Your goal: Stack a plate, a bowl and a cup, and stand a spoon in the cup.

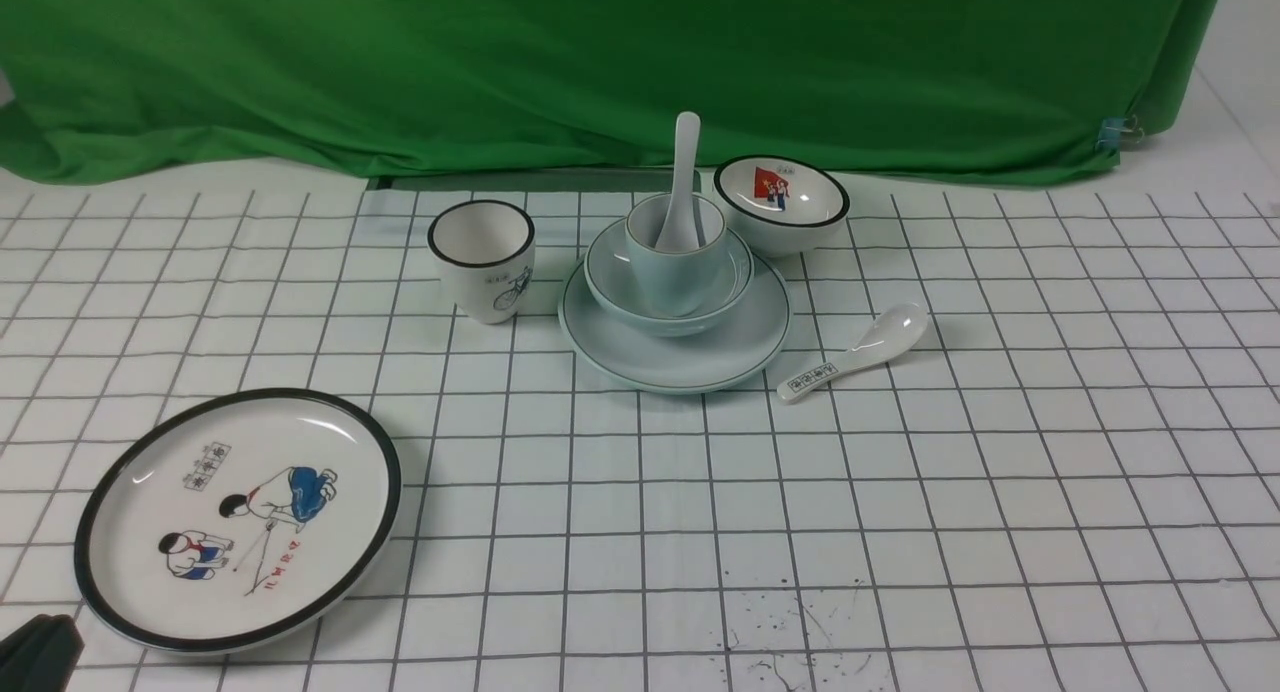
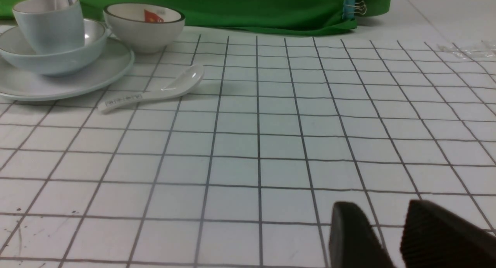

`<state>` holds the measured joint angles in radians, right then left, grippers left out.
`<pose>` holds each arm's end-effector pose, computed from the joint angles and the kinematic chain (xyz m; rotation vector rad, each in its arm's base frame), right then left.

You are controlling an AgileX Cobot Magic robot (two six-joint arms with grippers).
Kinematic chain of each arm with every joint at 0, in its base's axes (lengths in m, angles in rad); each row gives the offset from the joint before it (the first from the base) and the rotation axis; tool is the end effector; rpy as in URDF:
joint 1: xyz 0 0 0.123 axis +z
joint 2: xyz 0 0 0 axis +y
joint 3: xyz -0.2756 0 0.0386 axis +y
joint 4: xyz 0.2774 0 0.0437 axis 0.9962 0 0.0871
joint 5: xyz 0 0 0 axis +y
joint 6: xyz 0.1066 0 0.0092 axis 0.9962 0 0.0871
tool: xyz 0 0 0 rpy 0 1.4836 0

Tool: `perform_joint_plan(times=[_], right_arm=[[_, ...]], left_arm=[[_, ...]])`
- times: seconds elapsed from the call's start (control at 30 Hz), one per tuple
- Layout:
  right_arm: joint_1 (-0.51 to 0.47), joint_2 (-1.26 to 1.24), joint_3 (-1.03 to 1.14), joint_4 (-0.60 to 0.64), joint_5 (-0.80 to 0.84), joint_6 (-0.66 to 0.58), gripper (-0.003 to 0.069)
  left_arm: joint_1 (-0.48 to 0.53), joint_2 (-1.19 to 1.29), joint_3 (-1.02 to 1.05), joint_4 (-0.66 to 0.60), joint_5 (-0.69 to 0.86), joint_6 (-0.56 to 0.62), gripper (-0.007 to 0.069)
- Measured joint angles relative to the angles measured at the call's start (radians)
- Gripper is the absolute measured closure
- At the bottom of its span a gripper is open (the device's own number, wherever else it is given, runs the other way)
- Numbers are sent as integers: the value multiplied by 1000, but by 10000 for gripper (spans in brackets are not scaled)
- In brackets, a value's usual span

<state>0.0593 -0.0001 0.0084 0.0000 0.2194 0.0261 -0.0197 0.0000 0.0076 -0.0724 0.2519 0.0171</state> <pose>0.1079 0.0064 0.1879 -0.0284 1.7115 0.0635 0.1075 -0.0041 0.1848 -0.0158 1.7429 -0.0690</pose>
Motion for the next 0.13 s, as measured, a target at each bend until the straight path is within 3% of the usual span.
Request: perform_joint_plan(times=[0.13], right_arm=[[0, 0, 0, 0, 0, 0, 418]], left_arm=[[0, 1, 0, 0, 0, 0, 653]])
